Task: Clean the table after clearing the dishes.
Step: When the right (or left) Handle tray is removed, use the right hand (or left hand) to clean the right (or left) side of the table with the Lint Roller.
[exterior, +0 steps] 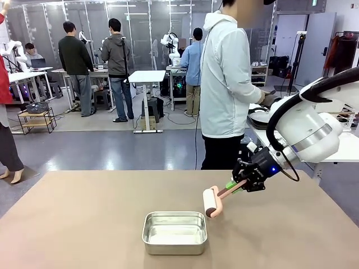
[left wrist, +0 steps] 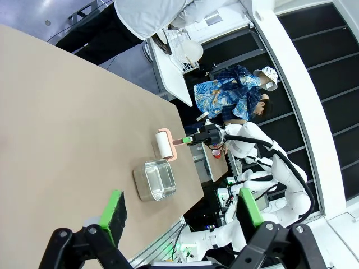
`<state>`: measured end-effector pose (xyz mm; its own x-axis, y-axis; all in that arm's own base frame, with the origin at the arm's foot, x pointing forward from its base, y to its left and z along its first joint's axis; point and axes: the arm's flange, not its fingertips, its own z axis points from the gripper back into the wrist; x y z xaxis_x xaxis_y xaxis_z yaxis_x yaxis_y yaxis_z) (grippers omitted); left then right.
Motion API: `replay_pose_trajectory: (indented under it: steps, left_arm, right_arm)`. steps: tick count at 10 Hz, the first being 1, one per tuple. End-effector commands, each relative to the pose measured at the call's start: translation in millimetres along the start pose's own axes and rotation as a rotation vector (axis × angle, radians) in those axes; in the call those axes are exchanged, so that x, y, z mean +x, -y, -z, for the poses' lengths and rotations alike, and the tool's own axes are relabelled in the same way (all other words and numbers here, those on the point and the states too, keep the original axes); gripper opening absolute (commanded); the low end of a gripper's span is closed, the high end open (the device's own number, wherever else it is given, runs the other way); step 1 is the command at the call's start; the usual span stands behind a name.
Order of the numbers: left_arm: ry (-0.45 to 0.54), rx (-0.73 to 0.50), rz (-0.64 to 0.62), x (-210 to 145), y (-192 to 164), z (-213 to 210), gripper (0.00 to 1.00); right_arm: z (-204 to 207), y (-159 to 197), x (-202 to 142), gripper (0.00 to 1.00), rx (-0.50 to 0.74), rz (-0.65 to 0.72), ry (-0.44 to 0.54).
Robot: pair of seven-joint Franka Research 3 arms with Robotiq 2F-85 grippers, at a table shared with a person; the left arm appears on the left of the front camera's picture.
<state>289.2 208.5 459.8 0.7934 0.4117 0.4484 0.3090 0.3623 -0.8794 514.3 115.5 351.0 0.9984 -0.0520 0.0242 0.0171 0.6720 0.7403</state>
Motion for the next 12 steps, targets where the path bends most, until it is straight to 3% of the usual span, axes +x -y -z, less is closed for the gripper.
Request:
replay_pose_trajectory:
  steps: [1,4,12]
  left_arm:
    - [0.007,-0.011,-0.006,0.4,2.2,-2.5,1.00]
    - [0.007,-0.011,-0.006,0.4,2.2,-2.5,1.00]
    - [0.007,-0.011,-0.006,0.4,2.2,-2.5,1.00]
  right_arm:
    - [7.0,7.9,0.5,0.20,0.056,-0.042,0.006]
    - [9.4,31.9,-5.6,0.20,0.035,-0.011,-0.015]
    - [-67.0,94.4,15.5,0.20,-0.182,-0.045,0.045]
